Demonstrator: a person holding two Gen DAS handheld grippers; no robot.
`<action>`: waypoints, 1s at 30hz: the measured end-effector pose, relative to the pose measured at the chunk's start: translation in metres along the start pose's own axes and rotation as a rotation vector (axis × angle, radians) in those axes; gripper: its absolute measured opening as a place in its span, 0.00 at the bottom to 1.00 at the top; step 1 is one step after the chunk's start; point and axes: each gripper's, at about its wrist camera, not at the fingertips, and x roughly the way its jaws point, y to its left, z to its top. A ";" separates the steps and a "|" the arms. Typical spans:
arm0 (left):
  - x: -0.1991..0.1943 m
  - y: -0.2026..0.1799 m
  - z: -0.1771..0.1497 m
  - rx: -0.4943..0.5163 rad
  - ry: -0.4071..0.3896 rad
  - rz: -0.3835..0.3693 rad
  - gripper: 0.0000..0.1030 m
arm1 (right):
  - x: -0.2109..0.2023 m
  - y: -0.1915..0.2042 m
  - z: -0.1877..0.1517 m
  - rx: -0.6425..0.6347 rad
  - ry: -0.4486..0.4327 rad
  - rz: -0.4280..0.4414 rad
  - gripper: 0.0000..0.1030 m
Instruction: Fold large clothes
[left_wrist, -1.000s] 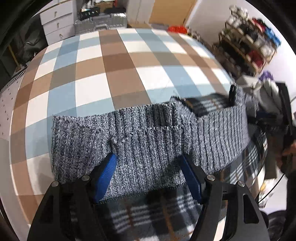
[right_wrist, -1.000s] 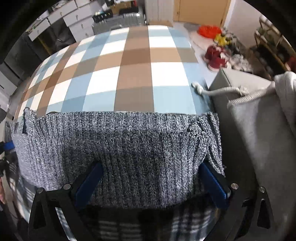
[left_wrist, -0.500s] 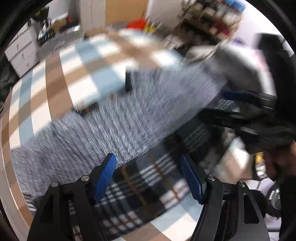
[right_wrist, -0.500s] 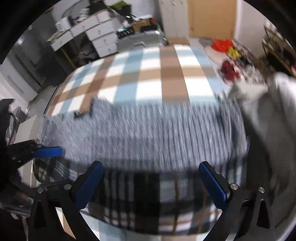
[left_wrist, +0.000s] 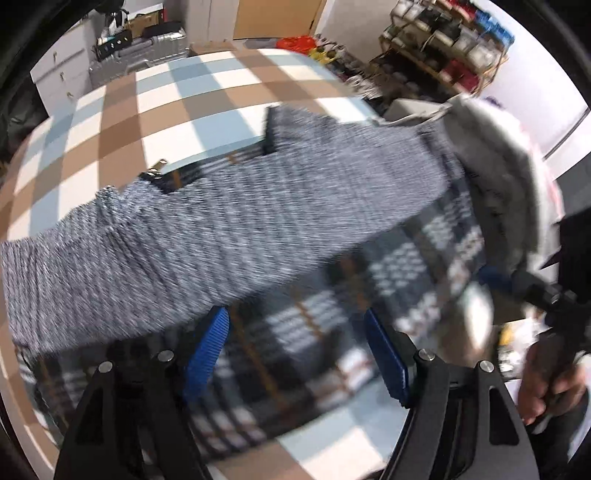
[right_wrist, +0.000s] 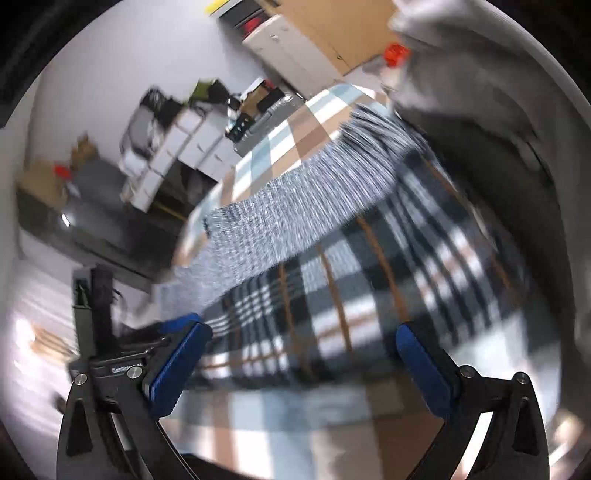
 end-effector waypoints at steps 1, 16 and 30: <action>0.000 -0.004 0.000 -0.003 0.000 -0.010 0.69 | -0.001 -0.007 -0.007 0.040 0.015 0.040 1.00; 0.021 0.000 0.002 0.004 0.028 0.049 0.69 | 0.050 -0.037 0.010 0.239 0.137 0.040 1.00; 0.025 0.020 -0.009 0.018 0.004 -0.029 0.69 | 0.030 0.026 0.010 -0.142 -0.180 0.066 0.97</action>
